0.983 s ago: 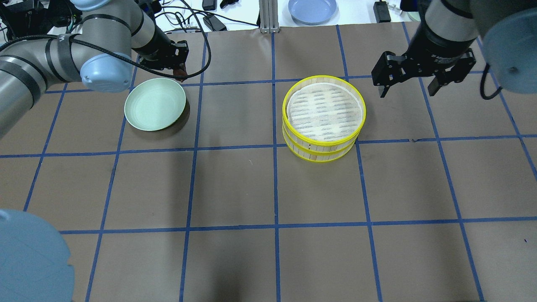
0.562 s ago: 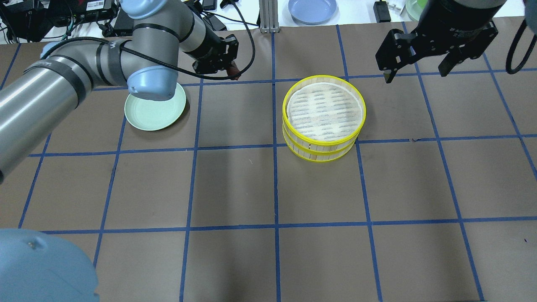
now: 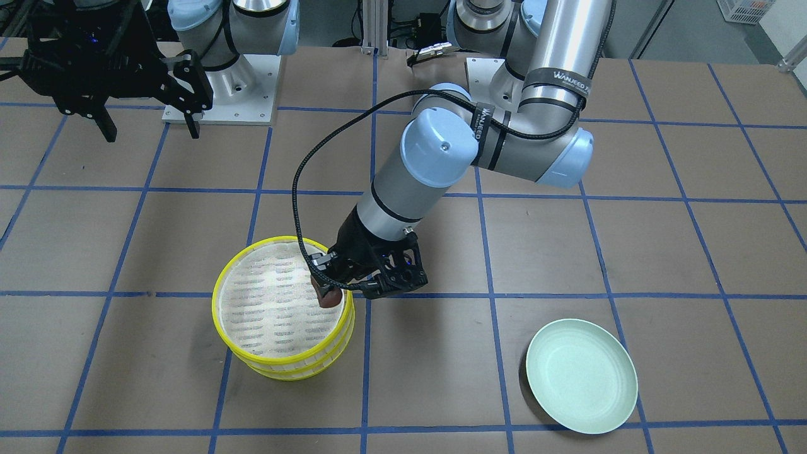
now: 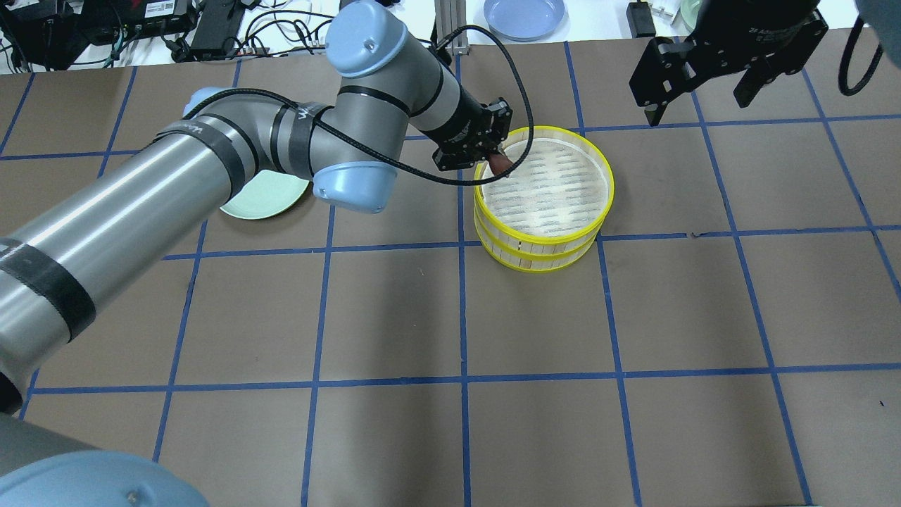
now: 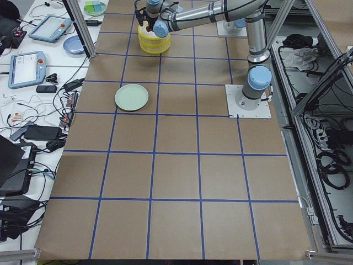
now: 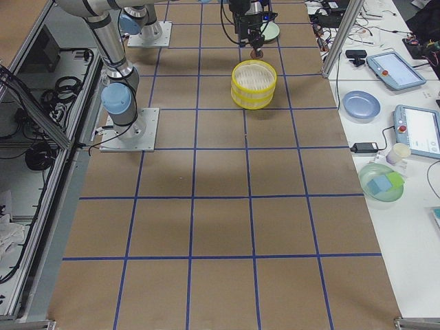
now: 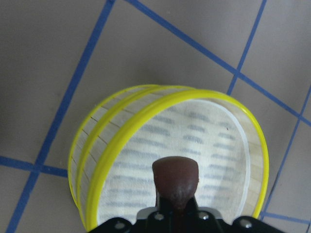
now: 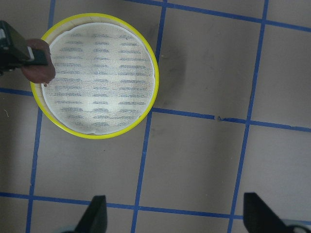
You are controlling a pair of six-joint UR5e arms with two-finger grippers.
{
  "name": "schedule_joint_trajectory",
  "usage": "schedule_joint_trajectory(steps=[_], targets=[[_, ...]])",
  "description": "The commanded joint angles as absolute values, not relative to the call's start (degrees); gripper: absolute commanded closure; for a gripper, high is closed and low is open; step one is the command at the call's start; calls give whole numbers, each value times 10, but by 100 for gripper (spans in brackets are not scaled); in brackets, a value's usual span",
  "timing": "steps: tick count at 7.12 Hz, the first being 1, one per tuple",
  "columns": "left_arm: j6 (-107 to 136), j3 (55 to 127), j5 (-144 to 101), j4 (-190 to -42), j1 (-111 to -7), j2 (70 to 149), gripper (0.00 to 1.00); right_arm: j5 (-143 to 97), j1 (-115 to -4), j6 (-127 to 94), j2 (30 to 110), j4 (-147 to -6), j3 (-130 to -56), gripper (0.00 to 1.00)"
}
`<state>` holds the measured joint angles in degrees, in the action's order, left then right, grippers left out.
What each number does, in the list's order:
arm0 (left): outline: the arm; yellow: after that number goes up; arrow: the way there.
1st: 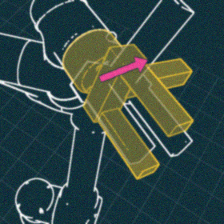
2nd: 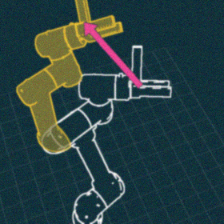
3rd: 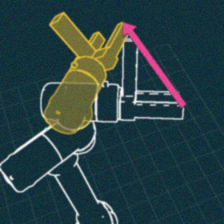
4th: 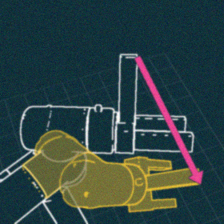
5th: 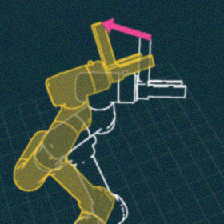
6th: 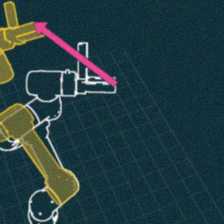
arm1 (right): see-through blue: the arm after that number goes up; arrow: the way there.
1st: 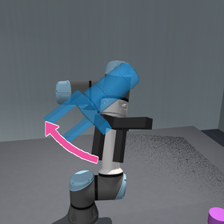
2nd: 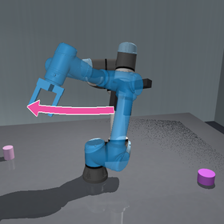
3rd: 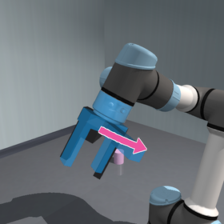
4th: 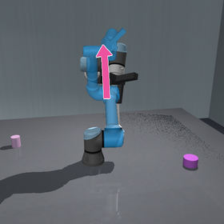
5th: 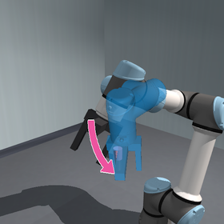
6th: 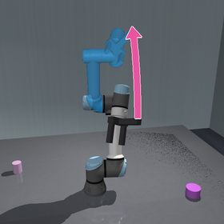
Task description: Stack buns with steamer
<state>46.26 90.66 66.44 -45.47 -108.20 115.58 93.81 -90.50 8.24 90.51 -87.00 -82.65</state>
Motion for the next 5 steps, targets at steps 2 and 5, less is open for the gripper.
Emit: schedule_joint_trajectory(steps=[2,5], targets=[[459,915,621,-455,-1092,1170,0,934,-905,85,904,-874,-830,0],[461,912,616,-459,-1099,1171,0,909,-905,84,902,-873,-831,0]])
